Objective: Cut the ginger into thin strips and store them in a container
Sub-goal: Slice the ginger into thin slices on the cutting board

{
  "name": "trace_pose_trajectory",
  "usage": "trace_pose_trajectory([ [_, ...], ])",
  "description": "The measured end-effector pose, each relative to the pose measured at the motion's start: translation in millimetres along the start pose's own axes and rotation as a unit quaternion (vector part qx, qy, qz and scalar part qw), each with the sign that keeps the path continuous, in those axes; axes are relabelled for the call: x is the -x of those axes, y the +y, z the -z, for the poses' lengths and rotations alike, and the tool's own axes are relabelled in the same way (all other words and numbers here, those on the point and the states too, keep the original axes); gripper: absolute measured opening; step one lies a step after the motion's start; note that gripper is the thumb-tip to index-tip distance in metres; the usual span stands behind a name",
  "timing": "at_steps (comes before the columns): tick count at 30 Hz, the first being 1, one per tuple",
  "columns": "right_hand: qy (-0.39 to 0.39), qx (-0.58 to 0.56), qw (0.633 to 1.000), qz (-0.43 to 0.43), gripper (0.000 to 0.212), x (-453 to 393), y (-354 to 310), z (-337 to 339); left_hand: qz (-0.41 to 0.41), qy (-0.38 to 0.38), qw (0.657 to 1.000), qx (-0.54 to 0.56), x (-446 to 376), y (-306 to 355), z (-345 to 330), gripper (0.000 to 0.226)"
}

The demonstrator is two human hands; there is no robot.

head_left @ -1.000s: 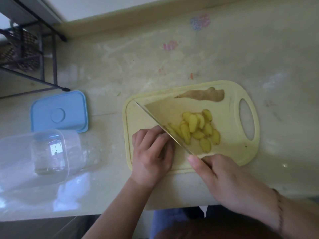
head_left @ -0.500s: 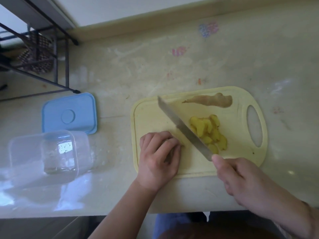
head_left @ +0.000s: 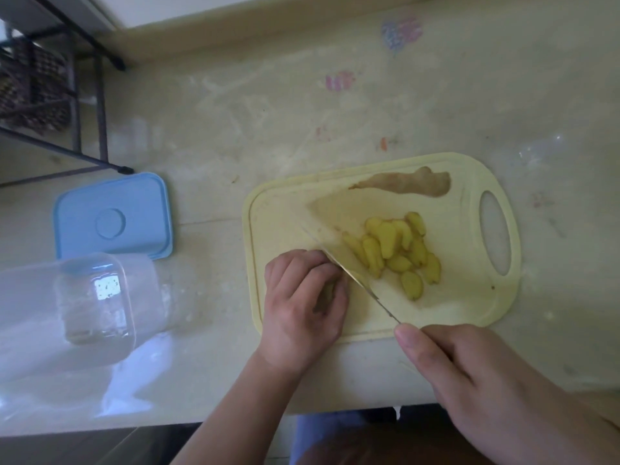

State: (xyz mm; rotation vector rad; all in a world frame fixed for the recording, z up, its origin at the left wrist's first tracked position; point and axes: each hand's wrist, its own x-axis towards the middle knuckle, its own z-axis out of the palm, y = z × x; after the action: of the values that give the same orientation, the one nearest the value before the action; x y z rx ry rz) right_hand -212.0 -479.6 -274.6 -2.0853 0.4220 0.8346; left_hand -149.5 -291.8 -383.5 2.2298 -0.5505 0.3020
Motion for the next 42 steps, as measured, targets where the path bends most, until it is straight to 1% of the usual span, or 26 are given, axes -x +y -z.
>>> trace_pose_trajectory([
  [4, 0.009, 0.007, 1.0, -0.003, 0.095, -0.7, 1.3, -2.1, -0.001, 0.001, 1.0, 0.01, -1.1, 0.1, 0.3, 0.016],
  [10, 0.016, 0.014, 1.0, -0.003, 0.091, -1.2, 0.2, -5.0, 0.005, -0.012, 1.0, -0.007, -1.9, 1.6, 0.6, 0.004],
  [14, -0.001, 0.006, 1.0, -0.006, 0.085, -12.0, -3.9, -7.9, 0.01, -0.024, 1.0, -0.017, -3.3, 3.7, 1.1, 0.004],
  [17, -0.008, 0.0, 1.0, -0.016, 0.071, -24.1, -10.0, -9.1, 0.015, -0.026, 0.999, -0.016, -3.9, 4.5, 1.1, 0.005],
  [19, -0.013, -0.013, 1.0, -0.004, 0.067, -34.5, -17.9, -10.0, 0.019, -0.028, 0.999, -0.014, -3.5, 3.6, 1.7, 0.004],
  [22, -0.002, -0.031, 0.999, 0.02, 0.063, -45.4, -25.3, -11.0, 0.022, -0.026, 0.999, -0.02, -2.8, 4.3, 1.4, 0.007],
  [24, 0.01, -0.041, 0.999, 0.021, 0.066, -44.1, -20.8, -12.2, 0.025, -0.019, 0.999, -0.028, -2.5, 4.8, 0.9, 0.008],
  [26, 0.017, -0.045, 0.999, 0.017, 0.078, -35.8, -10.2, -11.4, 0.028, -0.015, 0.999, -0.03, -2.3, 4.9, 0.6, 0.008],
  [27, 0.017, -0.044, 0.999, 0.012, 0.077, -30.1, -6.3, -10.4, 0.03, -0.015, 0.999, -0.028, -2.2, 4.7, 0.5, 0.008],
  [28, 0.015, -0.047, 0.999, 0.01, 0.076, -23.8, -3.9, -8.9, 0.031, -0.015, 0.999, -0.026, -1.8, 4.6, 0.6, 0.008],
  [32, -0.005, -0.034, 0.999, 0.001, 0.09, -6.5, 1.1, -6.1, 0.031, -0.009, 0.999, -0.025, -0.2, 3.3, -0.3, 0.009],
  [39, -0.001, -0.012, 1.0, -0.003, 0.091, 0.2, 1.9, -3.1, 0.029, -0.008, 0.999, -0.026, -0.4, 3.6, -0.3, 0.012],
  [42, -0.007, 0.0, 1.0, -0.011, 0.096, 2.1, 0.6, -1.4, 0.028, -0.008, 0.999, -0.023, -0.7, 3.6, 0.1, 0.013],
])
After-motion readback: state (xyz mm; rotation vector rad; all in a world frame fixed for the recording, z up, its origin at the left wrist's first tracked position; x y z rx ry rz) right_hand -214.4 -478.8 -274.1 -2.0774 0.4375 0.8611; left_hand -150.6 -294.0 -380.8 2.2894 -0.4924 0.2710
